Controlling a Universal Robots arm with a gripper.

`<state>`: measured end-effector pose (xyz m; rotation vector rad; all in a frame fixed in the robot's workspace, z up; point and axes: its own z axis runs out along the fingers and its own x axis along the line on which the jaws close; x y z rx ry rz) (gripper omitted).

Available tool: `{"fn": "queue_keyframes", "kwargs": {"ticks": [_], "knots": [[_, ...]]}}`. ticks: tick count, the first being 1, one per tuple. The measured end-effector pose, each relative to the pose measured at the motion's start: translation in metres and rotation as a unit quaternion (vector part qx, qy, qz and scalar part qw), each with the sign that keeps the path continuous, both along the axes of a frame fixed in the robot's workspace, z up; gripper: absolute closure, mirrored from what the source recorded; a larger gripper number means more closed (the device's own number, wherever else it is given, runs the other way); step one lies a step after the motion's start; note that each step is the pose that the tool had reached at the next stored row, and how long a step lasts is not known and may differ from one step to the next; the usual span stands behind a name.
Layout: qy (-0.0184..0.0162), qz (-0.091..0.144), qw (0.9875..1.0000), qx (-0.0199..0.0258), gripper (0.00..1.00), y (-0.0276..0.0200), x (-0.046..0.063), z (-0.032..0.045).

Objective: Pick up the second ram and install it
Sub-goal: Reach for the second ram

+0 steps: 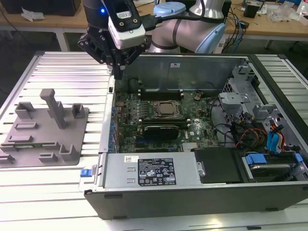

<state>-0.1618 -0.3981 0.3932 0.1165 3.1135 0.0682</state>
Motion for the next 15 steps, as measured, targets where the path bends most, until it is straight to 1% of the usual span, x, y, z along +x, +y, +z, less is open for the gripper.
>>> {"fn": "queue_keyframes", "kwargs": {"ticks": [2, 4, 8, 13, 15], "knots": [[0.0000, 0.000, 1.0000, 0.0000, 0.92, 0.0000, -0.002, 0.0000], [0.0000, 0.000, 1.0000, 0.0000, 0.92, 0.0000, -0.006, 0.0000], [-0.0004, 0.000, 1.0000, 0.0000, 0.92, 0.0000, -0.022, -0.0001], [-0.0006, 0.000, 1.0000, 0.0000, 0.92, 0.0000, -0.038, -0.0004], [-0.0007, 0.000, 1.0000, 0.0000, 0.92, 0.0000, -0.042, -0.0006]]}}
